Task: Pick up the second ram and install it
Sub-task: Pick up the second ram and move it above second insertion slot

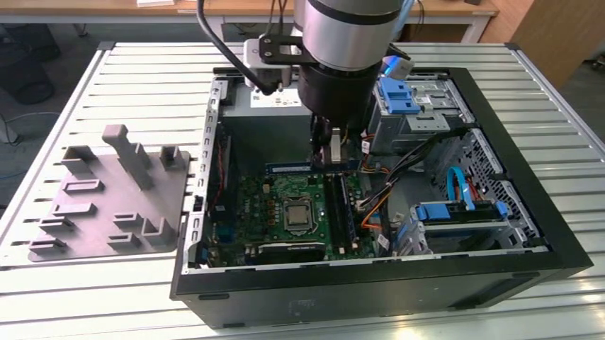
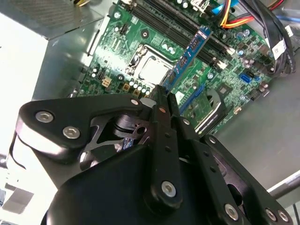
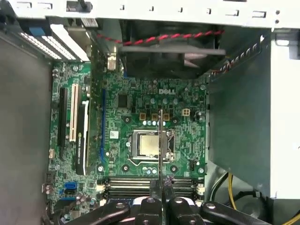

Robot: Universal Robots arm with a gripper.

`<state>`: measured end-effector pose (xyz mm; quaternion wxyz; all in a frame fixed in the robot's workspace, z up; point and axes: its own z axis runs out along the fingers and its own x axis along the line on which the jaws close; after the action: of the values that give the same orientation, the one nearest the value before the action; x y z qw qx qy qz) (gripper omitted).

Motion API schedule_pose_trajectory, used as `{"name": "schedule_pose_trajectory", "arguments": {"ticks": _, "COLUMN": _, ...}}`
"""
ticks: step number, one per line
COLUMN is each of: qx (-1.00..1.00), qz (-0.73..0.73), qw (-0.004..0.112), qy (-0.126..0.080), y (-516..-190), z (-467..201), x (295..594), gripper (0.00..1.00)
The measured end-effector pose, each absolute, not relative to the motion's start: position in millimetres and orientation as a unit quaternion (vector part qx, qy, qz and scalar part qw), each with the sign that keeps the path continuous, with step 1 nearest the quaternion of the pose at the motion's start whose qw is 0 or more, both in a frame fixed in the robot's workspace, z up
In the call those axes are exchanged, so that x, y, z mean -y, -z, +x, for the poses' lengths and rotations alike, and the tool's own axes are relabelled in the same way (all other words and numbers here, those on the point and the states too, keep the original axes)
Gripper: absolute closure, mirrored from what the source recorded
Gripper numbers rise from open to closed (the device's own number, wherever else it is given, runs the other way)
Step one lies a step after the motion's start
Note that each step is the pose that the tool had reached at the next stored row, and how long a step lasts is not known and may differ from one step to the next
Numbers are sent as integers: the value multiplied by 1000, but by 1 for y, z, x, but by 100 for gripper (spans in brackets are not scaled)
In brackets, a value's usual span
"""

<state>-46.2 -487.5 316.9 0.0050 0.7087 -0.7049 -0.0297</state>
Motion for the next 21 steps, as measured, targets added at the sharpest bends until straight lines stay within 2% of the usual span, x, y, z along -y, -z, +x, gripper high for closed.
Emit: {"name": "schedule_pose_trajectory", "arguments": {"ticks": 21, "qx": 705, "qz": 709, "qw": 5, "qy": 30, "y": -305, "z": -34, "x": 488, "gripper": 86}}
